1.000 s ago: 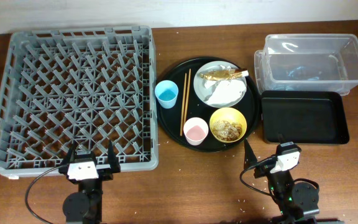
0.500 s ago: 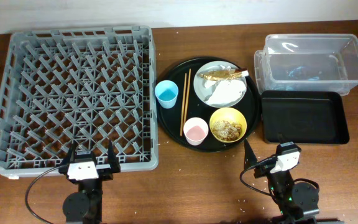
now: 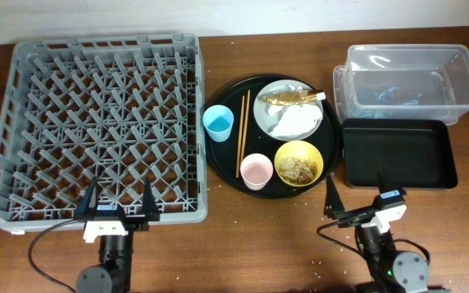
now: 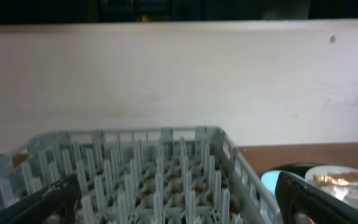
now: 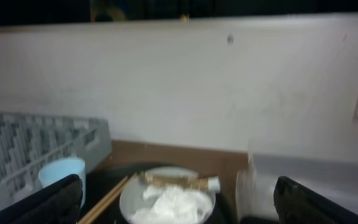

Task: Sort waste into correct bins and load items into the dishwasher rack
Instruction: 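Move both arms from rest toward the table items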

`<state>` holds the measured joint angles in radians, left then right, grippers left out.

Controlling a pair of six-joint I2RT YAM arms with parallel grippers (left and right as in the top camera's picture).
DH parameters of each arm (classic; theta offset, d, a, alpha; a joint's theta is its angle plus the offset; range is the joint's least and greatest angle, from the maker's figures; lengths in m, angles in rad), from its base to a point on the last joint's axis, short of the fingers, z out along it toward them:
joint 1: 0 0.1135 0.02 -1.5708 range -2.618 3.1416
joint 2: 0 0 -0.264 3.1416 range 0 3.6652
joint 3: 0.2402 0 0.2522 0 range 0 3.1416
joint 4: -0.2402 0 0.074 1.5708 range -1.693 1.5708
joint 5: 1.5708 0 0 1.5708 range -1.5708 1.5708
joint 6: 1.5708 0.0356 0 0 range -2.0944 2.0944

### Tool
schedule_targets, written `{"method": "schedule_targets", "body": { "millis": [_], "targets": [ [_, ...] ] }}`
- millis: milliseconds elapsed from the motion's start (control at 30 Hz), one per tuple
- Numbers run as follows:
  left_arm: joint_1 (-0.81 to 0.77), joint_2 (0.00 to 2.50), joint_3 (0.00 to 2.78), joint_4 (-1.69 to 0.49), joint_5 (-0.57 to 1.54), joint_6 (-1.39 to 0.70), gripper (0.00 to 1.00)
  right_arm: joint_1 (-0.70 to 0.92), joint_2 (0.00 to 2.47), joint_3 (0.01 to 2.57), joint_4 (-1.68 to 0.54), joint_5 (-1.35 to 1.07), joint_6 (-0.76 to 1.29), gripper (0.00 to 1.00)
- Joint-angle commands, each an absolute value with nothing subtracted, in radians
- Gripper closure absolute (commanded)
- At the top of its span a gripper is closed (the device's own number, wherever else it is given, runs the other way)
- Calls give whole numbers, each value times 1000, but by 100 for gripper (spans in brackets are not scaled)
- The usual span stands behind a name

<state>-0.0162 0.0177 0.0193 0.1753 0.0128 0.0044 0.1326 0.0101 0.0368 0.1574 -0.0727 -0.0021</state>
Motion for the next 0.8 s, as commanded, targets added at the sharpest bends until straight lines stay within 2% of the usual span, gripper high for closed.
{"method": "schedule_targets", "body": {
  "millis": [0,100,300,433,567,767],
  "targets": [
    [-10,25,110,186,31,16,0,130,15,154,160,-78,-145,1],
    [-10,79,188,186,31,17,0,130,61,244,119,-78,-214,1],
    [-10,405,499,105,94,17,0,130,344,509,25,-200,-213,1],
    [-10,673,825,-152,113,17,0,130,573,745,-150,-237,-212,2],
    [-10,972,1185,-480,113,24,0,130,866,1063,-448,-236,-201,1],
    [-10,1286,1541,-795,112,45,0,130,1297,1531,-881,-236,-202,1]
  ]
}}
